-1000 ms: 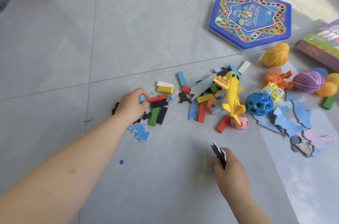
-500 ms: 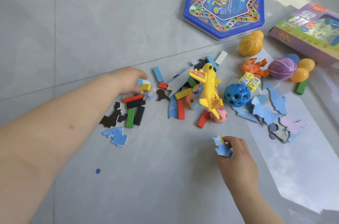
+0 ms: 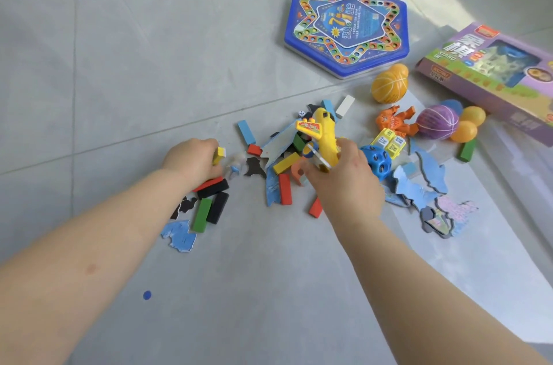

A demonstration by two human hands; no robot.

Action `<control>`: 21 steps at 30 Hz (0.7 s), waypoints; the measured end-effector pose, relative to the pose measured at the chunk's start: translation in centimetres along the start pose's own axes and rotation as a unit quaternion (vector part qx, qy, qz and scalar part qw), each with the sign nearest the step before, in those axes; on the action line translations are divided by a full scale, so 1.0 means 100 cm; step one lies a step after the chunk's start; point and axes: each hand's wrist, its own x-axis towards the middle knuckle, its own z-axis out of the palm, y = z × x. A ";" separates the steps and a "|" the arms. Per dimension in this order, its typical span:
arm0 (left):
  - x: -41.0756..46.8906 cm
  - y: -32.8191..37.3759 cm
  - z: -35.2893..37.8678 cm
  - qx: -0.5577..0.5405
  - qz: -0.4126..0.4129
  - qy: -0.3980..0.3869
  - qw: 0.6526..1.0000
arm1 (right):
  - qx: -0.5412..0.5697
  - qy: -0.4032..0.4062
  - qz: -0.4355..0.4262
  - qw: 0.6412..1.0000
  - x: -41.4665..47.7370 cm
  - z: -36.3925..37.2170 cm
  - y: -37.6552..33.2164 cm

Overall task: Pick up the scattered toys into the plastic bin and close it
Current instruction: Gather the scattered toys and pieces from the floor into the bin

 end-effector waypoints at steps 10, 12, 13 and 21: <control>-0.018 -0.004 -0.002 -0.109 -0.041 0.068 0.991 | -0.060 0.012 -0.083 0.995 -0.003 -0.003 0.040; -0.026 0.000 -0.006 -0.142 -0.037 0.093 0.985 | -0.049 0.024 -0.115 0.992 -0.009 -0.007 0.052; -0.030 0.003 -0.008 -0.158 -0.029 0.103 0.982 | -0.048 0.048 -0.151 0.986 -0.011 -0.010 0.059; -0.077 0.050 -0.047 -0.300 0.099 0.162 0.935 | -0.063 0.094 -0.278 0.954 -0.048 -0.088 0.099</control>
